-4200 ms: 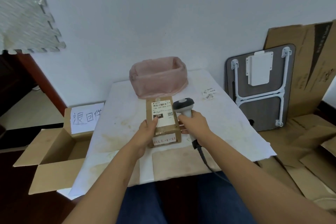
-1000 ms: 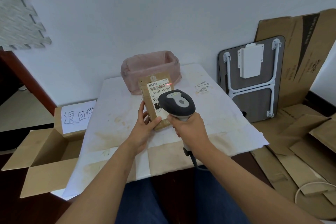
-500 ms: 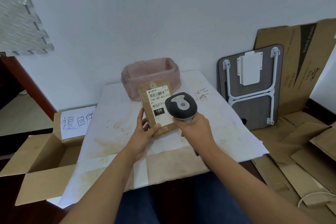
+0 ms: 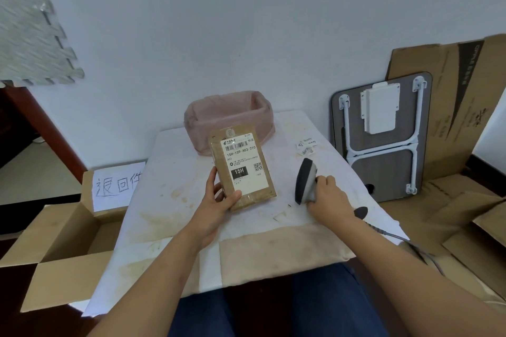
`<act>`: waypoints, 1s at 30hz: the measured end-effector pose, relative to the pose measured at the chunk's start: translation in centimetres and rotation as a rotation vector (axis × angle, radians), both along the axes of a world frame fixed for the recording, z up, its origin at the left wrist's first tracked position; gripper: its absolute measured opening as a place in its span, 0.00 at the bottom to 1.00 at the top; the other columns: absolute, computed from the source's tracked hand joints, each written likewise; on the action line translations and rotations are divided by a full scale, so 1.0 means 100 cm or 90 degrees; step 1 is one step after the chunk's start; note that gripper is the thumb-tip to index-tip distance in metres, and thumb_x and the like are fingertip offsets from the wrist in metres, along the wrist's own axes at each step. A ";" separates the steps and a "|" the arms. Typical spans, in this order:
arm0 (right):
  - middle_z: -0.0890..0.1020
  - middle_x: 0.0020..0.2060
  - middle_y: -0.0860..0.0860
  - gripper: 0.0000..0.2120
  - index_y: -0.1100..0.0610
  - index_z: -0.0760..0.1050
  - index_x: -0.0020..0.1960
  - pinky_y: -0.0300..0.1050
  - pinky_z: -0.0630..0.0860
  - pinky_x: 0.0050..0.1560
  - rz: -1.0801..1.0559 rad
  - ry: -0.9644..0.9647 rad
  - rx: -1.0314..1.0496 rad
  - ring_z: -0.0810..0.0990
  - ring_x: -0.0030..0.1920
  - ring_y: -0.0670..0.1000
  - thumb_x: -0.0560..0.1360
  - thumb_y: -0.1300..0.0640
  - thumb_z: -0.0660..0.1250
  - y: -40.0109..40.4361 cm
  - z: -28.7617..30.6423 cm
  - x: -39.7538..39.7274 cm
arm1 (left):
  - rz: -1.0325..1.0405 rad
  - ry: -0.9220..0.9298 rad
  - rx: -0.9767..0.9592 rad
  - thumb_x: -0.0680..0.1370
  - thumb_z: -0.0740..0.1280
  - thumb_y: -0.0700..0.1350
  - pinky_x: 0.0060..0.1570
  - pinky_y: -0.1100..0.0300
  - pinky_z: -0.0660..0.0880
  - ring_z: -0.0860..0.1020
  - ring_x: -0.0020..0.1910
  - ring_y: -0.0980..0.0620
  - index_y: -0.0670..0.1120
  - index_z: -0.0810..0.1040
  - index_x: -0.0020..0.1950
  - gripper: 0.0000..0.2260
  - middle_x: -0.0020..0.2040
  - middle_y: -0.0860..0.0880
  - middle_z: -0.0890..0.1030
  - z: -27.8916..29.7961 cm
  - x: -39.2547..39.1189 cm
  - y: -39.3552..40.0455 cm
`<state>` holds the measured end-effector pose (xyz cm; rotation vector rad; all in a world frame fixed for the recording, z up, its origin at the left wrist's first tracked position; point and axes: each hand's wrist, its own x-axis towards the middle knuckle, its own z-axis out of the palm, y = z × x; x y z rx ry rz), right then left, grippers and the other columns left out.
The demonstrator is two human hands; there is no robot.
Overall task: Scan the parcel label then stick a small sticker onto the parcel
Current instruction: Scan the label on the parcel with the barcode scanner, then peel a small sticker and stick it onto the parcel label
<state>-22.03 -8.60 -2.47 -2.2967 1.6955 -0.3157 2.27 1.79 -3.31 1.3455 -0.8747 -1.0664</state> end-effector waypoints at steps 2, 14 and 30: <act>0.71 0.58 0.59 0.18 0.63 0.66 0.61 0.47 0.64 0.43 -0.001 0.001 0.007 0.74 0.46 0.60 0.74 0.58 0.64 -0.005 -0.005 -0.001 | -0.002 -0.004 0.002 0.76 0.72 0.43 0.67 0.53 0.71 0.73 0.67 0.55 0.67 0.53 0.76 0.39 0.69 0.55 0.71 0.001 0.000 0.000; 0.70 0.63 0.57 0.31 0.60 0.62 0.69 0.53 0.70 0.57 -0.007 -0.023 0.030 0.73 0.61 0.59 0.73 0.49 0.68 -0.010 -0.011 -0.005 | -0.003 -0.003 0.027 0.75 0.72 0.43 0.69 0.51 0.69 0.73 0.67 0.55 0.67 0.52 0.76 0.40 0.69 0.55 0.71 0.004 -0.001 0.001; 0.70 0.71 0.52 0.23 0.54 0.66 0.71 0.57 0.59 0.70 -0.108 -0.332 -0.110 0.62 0.73 0.56 0.79 0.46 0.60 -0.002 0.001 0.008 | -0.025 -0.050 0.249 0.76 0.72 0.51 0.54 0.49 0.81 0.84 0.51 0.46 0.55 0.56 0.78 0.35 0.59 0.45 0.83 0.033 -0.019 0.000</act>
